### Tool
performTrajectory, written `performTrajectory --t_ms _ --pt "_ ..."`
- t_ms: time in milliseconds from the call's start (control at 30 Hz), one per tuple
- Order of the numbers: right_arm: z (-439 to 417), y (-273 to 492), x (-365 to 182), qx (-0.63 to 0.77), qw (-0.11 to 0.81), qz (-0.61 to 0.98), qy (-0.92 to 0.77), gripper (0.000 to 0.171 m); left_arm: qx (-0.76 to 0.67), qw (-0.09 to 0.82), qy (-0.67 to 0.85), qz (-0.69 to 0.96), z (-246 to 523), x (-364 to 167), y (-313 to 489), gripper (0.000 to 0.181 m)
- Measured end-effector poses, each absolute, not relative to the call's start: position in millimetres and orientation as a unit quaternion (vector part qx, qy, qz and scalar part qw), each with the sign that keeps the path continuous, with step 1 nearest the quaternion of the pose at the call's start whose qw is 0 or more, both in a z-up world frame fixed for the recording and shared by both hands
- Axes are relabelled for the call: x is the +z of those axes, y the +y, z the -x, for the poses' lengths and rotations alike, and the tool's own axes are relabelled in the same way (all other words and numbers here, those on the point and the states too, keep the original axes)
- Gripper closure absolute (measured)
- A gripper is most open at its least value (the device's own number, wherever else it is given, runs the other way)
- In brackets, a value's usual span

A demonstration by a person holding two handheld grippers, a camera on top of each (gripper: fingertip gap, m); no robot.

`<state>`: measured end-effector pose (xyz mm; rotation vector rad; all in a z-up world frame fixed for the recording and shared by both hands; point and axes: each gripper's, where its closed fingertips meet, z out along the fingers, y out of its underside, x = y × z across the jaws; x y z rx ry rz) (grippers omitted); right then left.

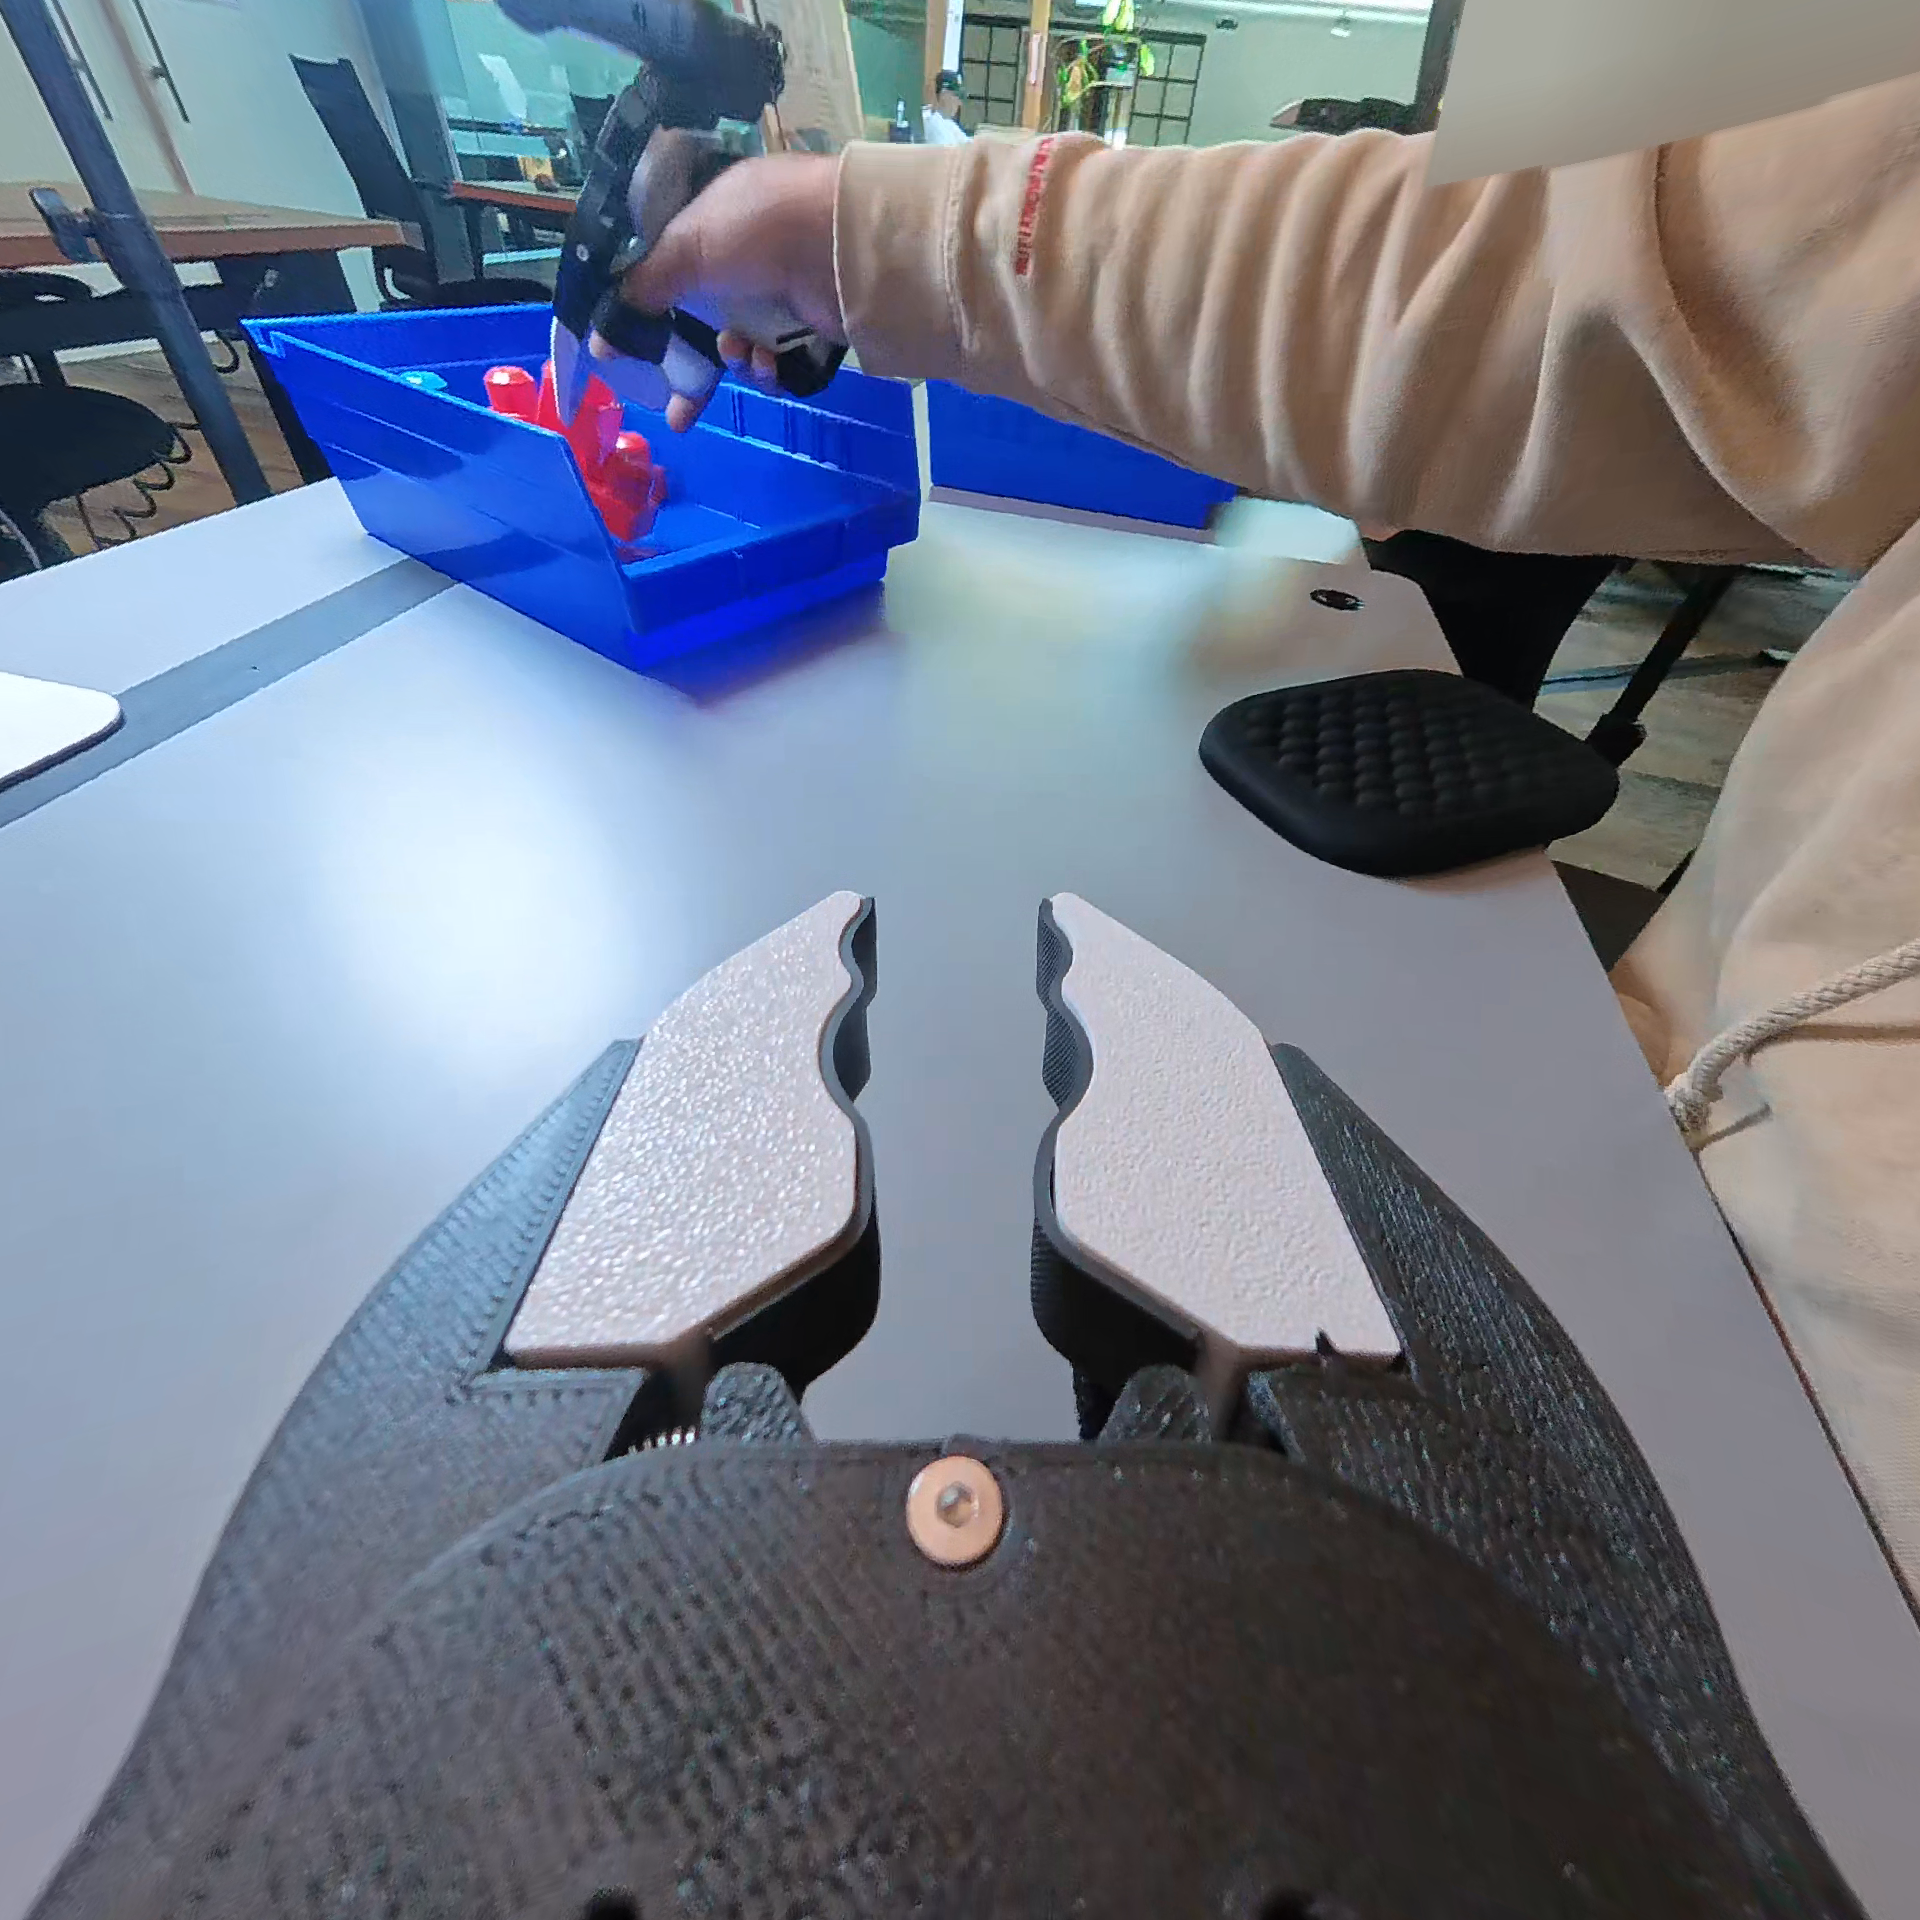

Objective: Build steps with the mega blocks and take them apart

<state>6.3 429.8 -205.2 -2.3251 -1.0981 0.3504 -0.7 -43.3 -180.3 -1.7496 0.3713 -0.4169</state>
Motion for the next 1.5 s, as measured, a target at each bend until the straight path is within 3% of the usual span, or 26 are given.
performTrajectory --t_ms 100,167,300,433,567,733,933,1100,1167,1267,1400,1500 --pt "11 437 -222 0.15 0.263 0.884 -0.357 0.137 -0.172 0.608 0.151 0.761 7 -183 -42 0.153" --pt "22 439 -217 0.186 0.28 0.883 -0.327 0.126 -0.166 0.608 0.145 0.762 12 -183 -41 0.153" --pt "43 413 -154 0.325 0.387 0.802 -0.318 0.122 -0.146 0.619 0.133 0.76 26 -177 -41 0.153" --pt "33 328 -99 0.429 0.438 0.688 -0.389 0.126 -0.098 0.635 0.098 0.76 62 -162 -43 0.151" --pt "5 217 -100 0.484 0.391 0.618 -0.48 0.125 0.038 0.631 0.023 0.775 152 -128 -64 0.151" --pt "-24 126 -135 0.501 0.337 0.572 -0.556 0.129 0.178 0.475 -0.121 0.853 308 -128 -121 0.138" --pt "-18 88 -167 0.532 0.307 0.546 -0.569 0.137 0.124 0.216 -0.192 0.949 387 -219 -151 0.119" --pt "-20 80 -177 0.527 0.304 0.533 -0.588 0.139 0.133 0.154 -0.17 0.964 401 -256 -148 0.143" --pt "-23 77 -177 0.532 0.307 0.525 -0.589 0.14 0.183 0.192 -0.156 0.952 407 -230 -145 0.144" --pt "-24 73 -174 0.54 0.315 0.508 -0.593 0.141 0.184 0.367 -0.162 0.897 385 -157 -128 0.144" --pt "-18 49 -160 0.589 0.292 0.471 -0.588 0.14 -0.052 0.675 -0.035 0.735 245 -53 -88 0.144" --pt "-14 18 -142 0.637 0.261 0.433 -0.582 0.136 -0.226 0.772 0.019 0.594 141 -23 -84 0.144"
